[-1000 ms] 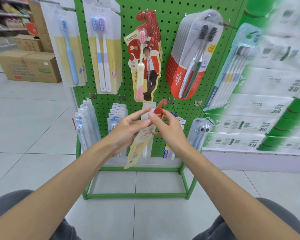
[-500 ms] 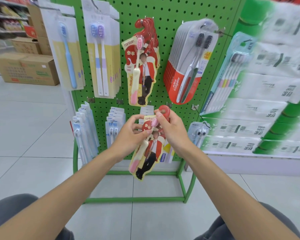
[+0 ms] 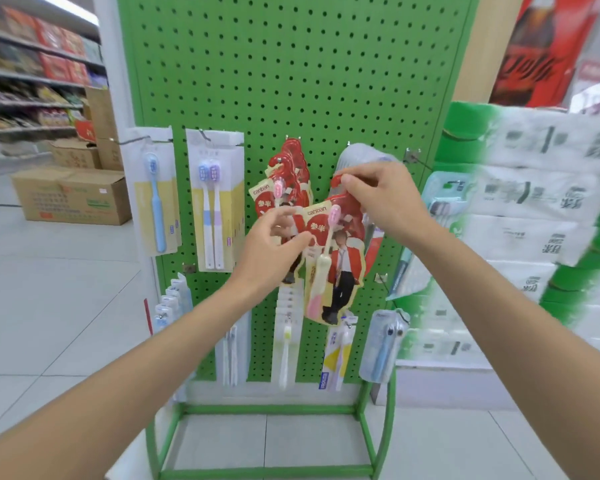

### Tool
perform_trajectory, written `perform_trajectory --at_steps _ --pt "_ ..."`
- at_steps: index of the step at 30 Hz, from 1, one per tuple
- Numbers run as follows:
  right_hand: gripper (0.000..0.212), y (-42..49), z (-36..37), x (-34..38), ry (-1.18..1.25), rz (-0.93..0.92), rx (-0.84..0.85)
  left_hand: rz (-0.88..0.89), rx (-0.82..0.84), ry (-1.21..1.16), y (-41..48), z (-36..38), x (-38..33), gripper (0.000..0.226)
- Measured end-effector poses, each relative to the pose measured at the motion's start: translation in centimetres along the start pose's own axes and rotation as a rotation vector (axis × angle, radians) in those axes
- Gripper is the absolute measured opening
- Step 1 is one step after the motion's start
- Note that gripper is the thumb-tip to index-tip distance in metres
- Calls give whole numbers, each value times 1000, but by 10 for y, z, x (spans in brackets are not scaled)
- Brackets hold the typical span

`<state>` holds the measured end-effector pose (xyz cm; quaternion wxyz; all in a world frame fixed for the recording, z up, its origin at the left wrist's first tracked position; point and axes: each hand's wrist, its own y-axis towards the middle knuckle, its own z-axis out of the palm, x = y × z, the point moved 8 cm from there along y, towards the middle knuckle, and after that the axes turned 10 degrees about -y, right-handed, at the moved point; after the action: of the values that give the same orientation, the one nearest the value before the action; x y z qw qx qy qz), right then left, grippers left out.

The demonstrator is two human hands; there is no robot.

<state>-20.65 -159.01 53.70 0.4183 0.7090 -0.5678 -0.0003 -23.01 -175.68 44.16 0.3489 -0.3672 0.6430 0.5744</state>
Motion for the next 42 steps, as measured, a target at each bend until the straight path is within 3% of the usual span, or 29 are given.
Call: perform_trajectory --at_steps 7,15,18,21,22,25,26,30,35,42 --pt "18 86 -94 38 18 13 -260 70 -99 125 58 -22 -51 45" --pt "20 153 -83 47 -10 35 -270 -120 29 209 101 -14 -29 79" --pt "17 167 -55 36 -24 50 -221 -117 76 247 108 -14 -23 78" --pt "17 175 -21 21 -52 66 -120 -90 113 229 113 -14 -21 42" --pt "17 177 -11 16 -64 71 -85 -85 123 224 115 -15 -19 43" --pt "16 179 18 4 -124 66 40 -111 172 191 122 -16 -10 89" --pt "16 178 26 1 -142 56 82 -120 187 174 123 -16 -8 94" --pt "15 176 49 -6 -209 1 184 -114 207 137 126 -16 -8 92" --pt "12 174 64 -10 -237 -16 291 -99 199 111 126 -17 -9 69" --pt "14 176 79 0 -232 -81 260 -90 183 114 130 -17 -5 73"
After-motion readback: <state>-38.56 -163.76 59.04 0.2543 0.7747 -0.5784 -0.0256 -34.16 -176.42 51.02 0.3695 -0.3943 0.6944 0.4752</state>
